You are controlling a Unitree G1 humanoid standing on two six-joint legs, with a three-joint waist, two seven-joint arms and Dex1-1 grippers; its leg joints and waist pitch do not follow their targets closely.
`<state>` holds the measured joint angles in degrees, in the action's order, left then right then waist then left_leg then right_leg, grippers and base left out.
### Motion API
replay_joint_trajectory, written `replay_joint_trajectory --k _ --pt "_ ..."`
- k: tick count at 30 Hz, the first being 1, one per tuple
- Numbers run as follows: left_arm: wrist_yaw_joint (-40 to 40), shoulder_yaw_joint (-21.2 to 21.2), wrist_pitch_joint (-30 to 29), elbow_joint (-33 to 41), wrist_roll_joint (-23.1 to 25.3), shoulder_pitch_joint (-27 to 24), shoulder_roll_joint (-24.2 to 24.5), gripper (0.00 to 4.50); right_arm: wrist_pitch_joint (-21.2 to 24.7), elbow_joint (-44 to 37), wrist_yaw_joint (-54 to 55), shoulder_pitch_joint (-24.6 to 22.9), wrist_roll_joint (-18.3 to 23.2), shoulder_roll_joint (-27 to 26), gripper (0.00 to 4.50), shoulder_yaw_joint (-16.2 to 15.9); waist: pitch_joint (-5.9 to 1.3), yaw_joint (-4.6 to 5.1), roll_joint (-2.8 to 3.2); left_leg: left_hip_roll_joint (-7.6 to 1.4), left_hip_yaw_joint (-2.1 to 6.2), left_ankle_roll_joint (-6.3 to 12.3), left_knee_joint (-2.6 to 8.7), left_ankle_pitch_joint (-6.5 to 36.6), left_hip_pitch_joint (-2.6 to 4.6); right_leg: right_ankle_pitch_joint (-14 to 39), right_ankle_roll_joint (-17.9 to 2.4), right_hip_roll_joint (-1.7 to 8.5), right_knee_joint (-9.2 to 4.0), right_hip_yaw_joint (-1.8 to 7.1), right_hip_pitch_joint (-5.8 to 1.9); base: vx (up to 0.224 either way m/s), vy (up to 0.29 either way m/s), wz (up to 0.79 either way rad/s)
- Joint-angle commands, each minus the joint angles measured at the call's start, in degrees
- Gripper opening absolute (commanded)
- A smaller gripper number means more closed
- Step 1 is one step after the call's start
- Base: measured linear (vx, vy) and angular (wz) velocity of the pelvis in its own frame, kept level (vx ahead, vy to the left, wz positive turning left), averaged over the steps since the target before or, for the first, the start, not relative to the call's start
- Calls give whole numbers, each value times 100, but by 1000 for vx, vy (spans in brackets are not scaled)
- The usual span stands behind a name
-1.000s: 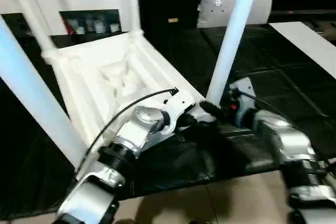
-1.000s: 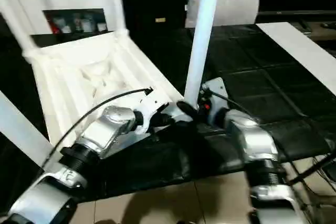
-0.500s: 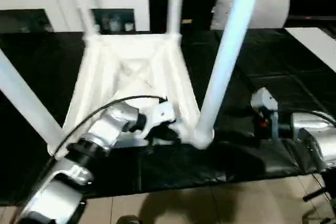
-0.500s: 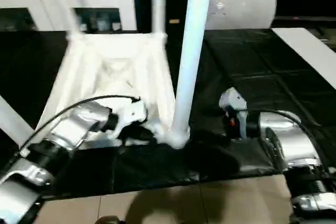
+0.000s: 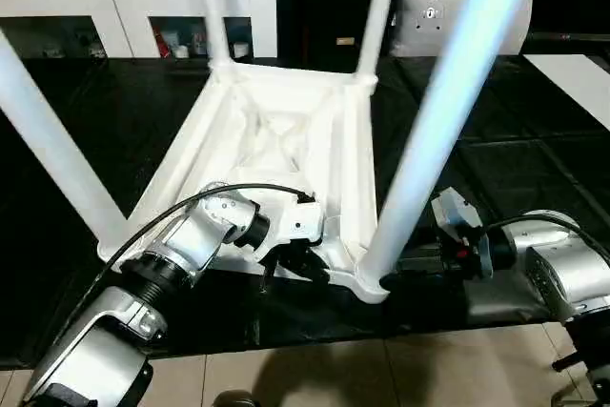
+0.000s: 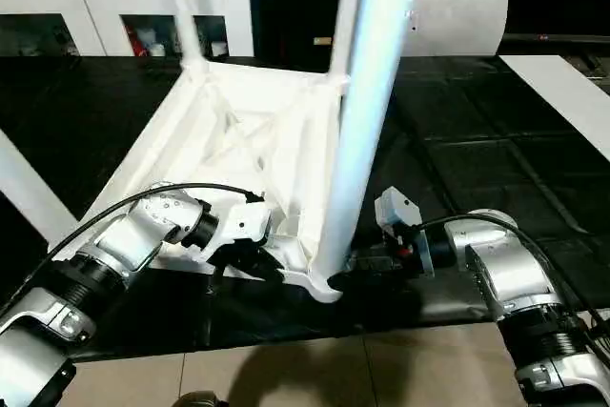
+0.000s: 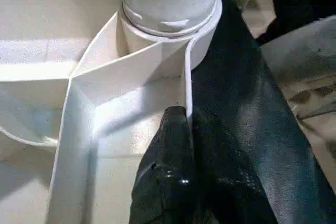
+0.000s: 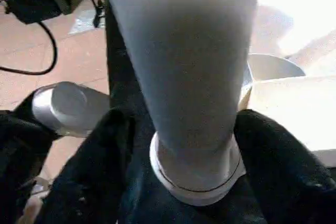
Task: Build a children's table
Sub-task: Rotate leg to tighten
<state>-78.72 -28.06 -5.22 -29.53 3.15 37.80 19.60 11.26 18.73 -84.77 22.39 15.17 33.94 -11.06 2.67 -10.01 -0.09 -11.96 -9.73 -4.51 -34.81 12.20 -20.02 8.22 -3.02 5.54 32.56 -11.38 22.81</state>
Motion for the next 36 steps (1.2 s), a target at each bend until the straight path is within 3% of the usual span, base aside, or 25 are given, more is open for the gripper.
replay_joint_trajectory --k 1,9,11,14,16,17,18,19,20,21,22,23,24,25,26,27,28,29,30,31,32,33,34,35,36 --pt "-141 -182 113 117 75 76 -29 0 67 7 -127 50 56 -10 283 -82 -433 36 -64 -229 42 421 372 600 10 2150 -186 453 -419 420 -372 0 0 0" --pt "-55 -59 -108 130 -32 29 -80 0 270 -166 -32 -59 253 -134 229 0 -442 34 -64 -232 41 425 369 543 4 2071 -203 447 -399 424 -374 0 0 0" --pt "139 101 -476 215 -147 -45 -182 0 494 -408 279 -220 384 -287 208 113 -432 34 -65 -242 40 397 376 561 13 2113 -197 458 -416 427 -370 0 0 0" --pt "613 245 -930 224 -133 -108 -370 0 748 -376 1084 -248 196 -549 196 210 -407 85 -60 -210 35 329 384 677 19 2380 -113 448 -471 397 -356 0 0 0" --pt "951 329 -1161 152 -100 -107 -527 0 928 -244 1710 -172 9 -777 194 269 -354 155 -68 -133 21 203 356 980 80 3088 160 439 -624 309 -326 0 0 0" --pt "1047 358 -1223 119 -101 -101 -585 0 997 -185 1939 -134 -56 -865 193 294 -343 187 -58 -111 17 177 347 1036 79 3201 239 422 -648 283 -328 0 0 0" --pt "1193 408 -1316 67 -108 -88 -675 0 1108 -94 2275 -75 -145 -994 192 334 -304 272 -53 -84 20 133 320 1262 135 3518 432 398 -757 186 -295 0 0 0" --pt "1421 492 -1456 -19 -128 -55 -813 0 1281 15 2722 3 -243 -1178 191 409 -293 327 -44 -86 39 118 306 1435 162 3655 533 389 -812 96 -300 0 0 0" --pt "1683 592 -1586 -133 -150 1 -975 0 1435 156 3189 93 -314 -1380 191 514 -304 462 7 -147 88 80 298 1723 184 3694 681 371 -887 -29 -354 0 0 0" --pt "1851 660 -1686 -185 -156 32 -1076 0 1540 218 3479 139 -341 -1500 190 581 -312 531 31 -205 115 80 310 1879 190 3623 697 362 -903 -66 -383 0 0 0" --pt "1873 668 -1693 -194 -156 38 -1088 0 1546 226 3510 144 -343 -1514 190 588 -336 668 66 -442 249 96 456 2286 51 3202 670 384 -703 -45 -593 0 0 0" --pt "2331 851 -1807 -377 -176 158 -1348 0 1648 387 4214 268 -397 -1824 190 756 -337 611 198 -942 512 89 875 3072 -99 2090 368 408 231 398 -780 0 0 0" --pt "2596 962 -1834 -492 -204 236 -1510 0 1660 524 4665 351 -445 -2017 190 859 -258 734 65 -821 386 -72 926 3436 155 1308 -50 424 200 663 -445 0 0 0" --pt "2596 962 -1834 -492 -204 236 -1510 0 1660 524 4665 351 -445 -2017 190 859 -230 749 -83 -423 229 -146 684 3391 206 2344 45 408 -252 613 -359 0 0 0" --pt "3069 1138 -1807 -707 -223 372 -1785 0 1672 790 5430 494 -443 -2400 190 1130 -204 661 -274 369 -143 -18 -257 1954 636 5275 775 447 -1036 247 244 0 0 0" --pt "3205 1183 -1780 -784 -207 417 -1881 0 1623 869 5621 532 -423 -2540 190 1217 -233 728 -242 294 -86 227 -210 1382 271 5742 1005 644 -1004 154 -183 0 0 0" --pt "3205 1183 -1780 -784 -207 417 -1881 0 1623 869 5621 532 -423 -2540 190 1217 -323 730 -186 202 1 227 -36 1243 -7 5240 1177 619 -858 126 -457 30 10 -38" --pt "3338 1222 -1726 -847 -193 447 -1972 0 1520 915 5736 544 -439 -2649 224 1238 -333 786 16 -61 167 180 99 1426 9 4483 1200 529 -917 -77 -457 62 49 -25" --pt "3440 1163 -1593 -919 -68 469 -2050 0 1415 972 6032 572 -500 -2852 259 1296 -424 810 132 -399 355 181 330 1634 -58 3128 755 520 -598 117 -588 62 49 -25" --pt "3456 1145 -1561 -932 -38 471 -2062 0 1399 980 6092 577 -517 -2892 259 1301 -419 817 148 -501 397 206 418 1742 -80 2572 541 502 -473 206 -586 0 0 0" --pt "3457 1094 -1458 -944 22 464 -2057 0 1391 963 6178 571 -532 -2956 271 1313 -362 844 93 -450 360 148 467 1977 0 2259 243 504 -495 274 -477 0 0 0" --pt "3464 1070 -1398 -965 59 465 -2057 0 1399 953 6240 570 -541 -2997 271 1326 -339 850 52 -324 296 96 415 2023 51 2502 178 512 -588 255 -423 0 0 0" --pt "3338 994 -1257 -951 114 417 -1957 0 1350 828 6205 495 -586 -2947 281 1288 -338 787 8 -7 136 93 271 1638 175 3177 191 513 -762 165 -348 0 0 0" --pt "3305 969 -1217 -957 148 401 -1893 0 1281 750 6130 447 -592 -2892 301 1274 -345 773 1 -8 131 157 294 1476 135 3144 190 515 -745 182 -379 0 0 0" --pt "3287 955 -1151 -994 191 398 -1826 0 1211 671 6049 399 -578 -2835 301 1280 -362 740 34 -83 162 235 343 1232 75 2903 154 501 -697 207 -410 0 0 0"
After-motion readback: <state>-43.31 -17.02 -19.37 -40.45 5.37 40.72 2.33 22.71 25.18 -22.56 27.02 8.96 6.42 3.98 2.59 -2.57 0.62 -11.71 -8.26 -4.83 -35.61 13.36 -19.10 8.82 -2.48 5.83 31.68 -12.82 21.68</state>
